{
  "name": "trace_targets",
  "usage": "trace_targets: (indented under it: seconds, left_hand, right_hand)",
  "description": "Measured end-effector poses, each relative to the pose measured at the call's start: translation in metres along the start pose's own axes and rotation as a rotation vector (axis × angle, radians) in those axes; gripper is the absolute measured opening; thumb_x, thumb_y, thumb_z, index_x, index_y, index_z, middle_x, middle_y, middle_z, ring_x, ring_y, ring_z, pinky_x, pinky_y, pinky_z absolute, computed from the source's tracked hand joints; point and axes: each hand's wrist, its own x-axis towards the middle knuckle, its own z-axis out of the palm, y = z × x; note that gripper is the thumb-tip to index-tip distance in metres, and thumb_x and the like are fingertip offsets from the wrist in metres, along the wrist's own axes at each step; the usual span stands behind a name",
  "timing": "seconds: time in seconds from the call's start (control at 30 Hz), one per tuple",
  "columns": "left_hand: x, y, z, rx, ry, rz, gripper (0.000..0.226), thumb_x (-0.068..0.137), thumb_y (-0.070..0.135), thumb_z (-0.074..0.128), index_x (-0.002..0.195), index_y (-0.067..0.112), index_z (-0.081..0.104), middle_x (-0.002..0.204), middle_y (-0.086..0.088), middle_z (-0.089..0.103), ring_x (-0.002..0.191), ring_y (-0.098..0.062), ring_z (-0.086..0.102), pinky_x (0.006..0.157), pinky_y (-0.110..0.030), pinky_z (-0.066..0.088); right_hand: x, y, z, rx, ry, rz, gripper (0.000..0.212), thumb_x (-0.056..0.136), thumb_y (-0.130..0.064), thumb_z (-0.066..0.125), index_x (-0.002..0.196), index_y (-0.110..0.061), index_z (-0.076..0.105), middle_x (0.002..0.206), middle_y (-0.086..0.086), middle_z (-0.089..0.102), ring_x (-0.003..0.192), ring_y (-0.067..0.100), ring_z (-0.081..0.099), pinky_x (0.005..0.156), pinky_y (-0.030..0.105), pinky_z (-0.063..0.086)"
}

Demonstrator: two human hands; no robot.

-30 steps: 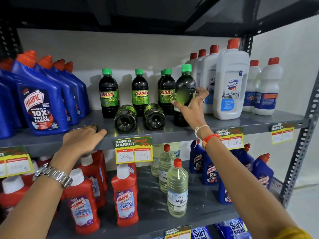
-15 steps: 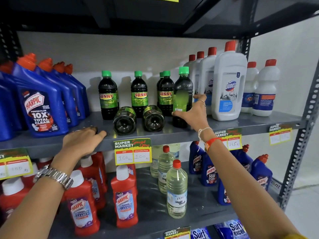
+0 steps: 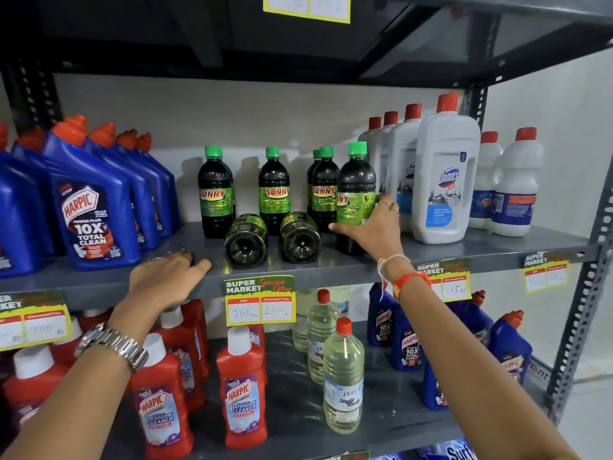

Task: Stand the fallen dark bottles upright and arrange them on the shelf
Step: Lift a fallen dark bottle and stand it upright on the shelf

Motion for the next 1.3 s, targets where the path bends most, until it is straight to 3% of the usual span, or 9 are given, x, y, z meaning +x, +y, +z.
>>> trace_targets:
  seconds: [0.1,0.2,0.37,0.47,0.63,0.9,1.07,1.2,1.3]
  left_hand:
    - [0.0,0.001,0.0,0.009,-0.022,0.007,0.046,0.09,0.027,0.027,0.132,0.024,0.044,0.128,-0.007,0.05,0.108,-0.025,0.051,0.068,-0.031,0.034]
    - [0.0,-0.001,0.001,0.011,-0.02,0.004,0.048,0.089,0.029,0.023,0.132,0.024,0.045,0.128,-0.008,0.05,0.111,-0.026,0.051,0.069,-0.031,0.034]
    - [0.0,0.001,0.001,0.01,-0.025,0.007,0.047,0.089,0.026,0.027,0.133,0.024,0.044,0.129,-0.008,0.05,0.111,-0.026,0.051,0.071,-0.031,0.035]
    - [-0.001,0.001,0.0,0.006,-0.019,-0.001,0.045,0.09,0.026,0.029,0.131,0.024,0.045,0.126,-0.007,0.051,0.108,-0.026,0.051,0.068,-0.032,0.035]
    - [-0.002,0.002,-0.001,0.016,-0.013,0.004,0.043,0.09,0.023,0.032,0.131,0.023,0.045,0.123,-0.007,0.051,0.099,-0.023,0.05,0.068,-0.031,0.035]
    - [0.0,0.0,0.002,0.002,-0.041,0.012,0.043,0.088,0.024,0.043,0.131,0.023,0.045,0.124,-0.007,0.051,0.106,-0.025,0.052,0.071,-0.032,0.037]
    - [0.0,0.0,0.003,-0.013,0.018,-0.013,0.046,0.088,0.033,0.026,0.127,0.024,0.049,0.104,-0.003,0.047,0.087,-0.021,0.044,0.063,-0.031,0.033]
    - [0.001,0.001,0.003,-0.058,0.031,-0.062,0.054,0.089,0.042,0.017,0.131,0.028,0.048,0.136,-0.004,0.049,0.117,-0.026,0.05,0.07,-0.032,0.033]
    - [0.002,0.002,0.002,-0.017,-0.036,-0.054,0.05,0.089,0.033,0.028,0.136,0.028,0.043,0.148,-0.003,0.04,0.129,-0.026,0.043,0.082,-0.036,0.039]
  right_hand:
    - [0.005,0.001,0.0,0.037,0.01,0.011,0.096,0.053,-0.034,0.089,0.127,-0.003,0.036,0.126,0.014,0.052,0.119,0.028,0.051,0.1,0.039,0.044]
    - [0.012,0.005,-0.005,0.194,-0.105,0.093,0.084,0.057,-0.021,0.088,0.121,-0.007,0.036,0.113,0.007,0.06,0.11,0.022,0.058,0.1,0.037,0.046]
    - [0.016,0.015,-0.006,0.47,-0.293,0.176,0.082,0.057,-0.011,0.083,0.123,-0.008,0.034,0.122,0.012,0.058,0.111,0.022,0.059,0.103,0.036,0.045]
    - [0.014,0.012,-0.009,0.362,-0.255,0.142,0.082,0.065,-0.016,0.084,0.129,-0.006,0.033,0.12,0.008,0.056,0.112,0.02,0.056,0.095,0.026,0.043]
    - [0.005,0.008,0.001,-0.013,-0.081,-0.021,0.104,0.052,-0.049,0.086,0.129,-0.003,0.035,0.13,0.015,0.046,0.125,0.029,0.043,0.106,0.037,0.038]
    - [0.012,0.006,0.003,0.163,-0.18,0.091,0.083,0.056,-0.027,0.087,0.12,-0.006,0.038,0.117,0.011,0.062,0.11,0.023,0.06,0.087,0.026,0.047]
    - [-0.004,-0.018,-0.002,0.057,0.012,0.018,0.096,0.059,-0.041,0.083,0.132,-0.003,0.034,0.134,0.015,0.041,0.128,0.031,0.038,0.105,0.039,0.036]
    - [-0.019,-0.056,-0.01,0.107,0.255,-0.283,0.067,0.064,-0.037,0.073,0.12,-0.011,0.047,0.115,0.007,0.051,0.11,0.025,0.048,0.088,0.034,0.045]
    - [-0.022,-0.086,-0.009,-0.065,0.001,-0.423,0.058,0.072,-0.038,0.069,0.119,-0.01,0.049,0.099,0.004,0.058,0.094,0.02,0.056,0.065,0.023,0.042]
